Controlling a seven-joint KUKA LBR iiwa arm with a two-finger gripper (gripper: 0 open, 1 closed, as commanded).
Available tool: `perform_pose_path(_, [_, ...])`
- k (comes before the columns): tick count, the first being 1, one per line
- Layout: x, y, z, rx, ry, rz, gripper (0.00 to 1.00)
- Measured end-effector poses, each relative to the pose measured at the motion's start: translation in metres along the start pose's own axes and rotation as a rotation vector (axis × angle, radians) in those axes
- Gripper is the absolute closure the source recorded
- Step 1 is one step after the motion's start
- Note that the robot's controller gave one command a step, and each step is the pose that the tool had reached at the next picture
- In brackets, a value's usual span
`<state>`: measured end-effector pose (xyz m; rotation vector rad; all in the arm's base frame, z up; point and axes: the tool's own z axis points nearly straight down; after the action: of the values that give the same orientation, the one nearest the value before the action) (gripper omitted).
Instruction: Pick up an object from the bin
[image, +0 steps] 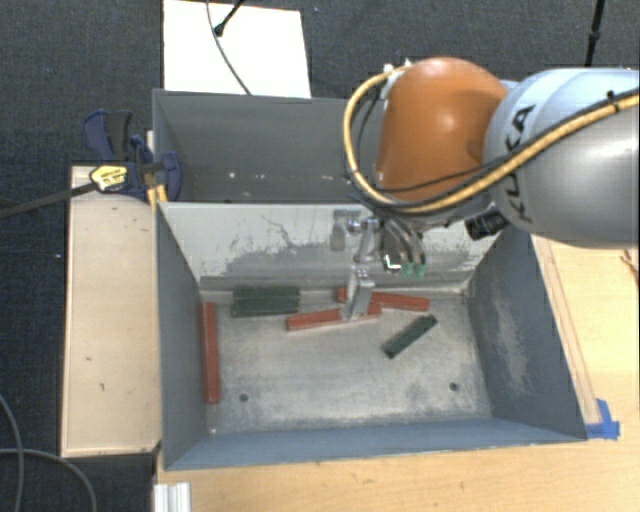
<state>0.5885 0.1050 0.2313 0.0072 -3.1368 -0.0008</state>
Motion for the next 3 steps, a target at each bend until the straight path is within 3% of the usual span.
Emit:
perform_pose_path(1, [0.025, -0.029, 0.164, 0.001, -0.002, -0.287, 0.00])
perform_pose_path(2, [0.004, -0.059, 0.160, 0.000, -0.010, -0.005, 0.00])
perform_pose_path(3, [0.004, -0.058, 0.159, -0.001, -0.012, -0.005, 1.00])
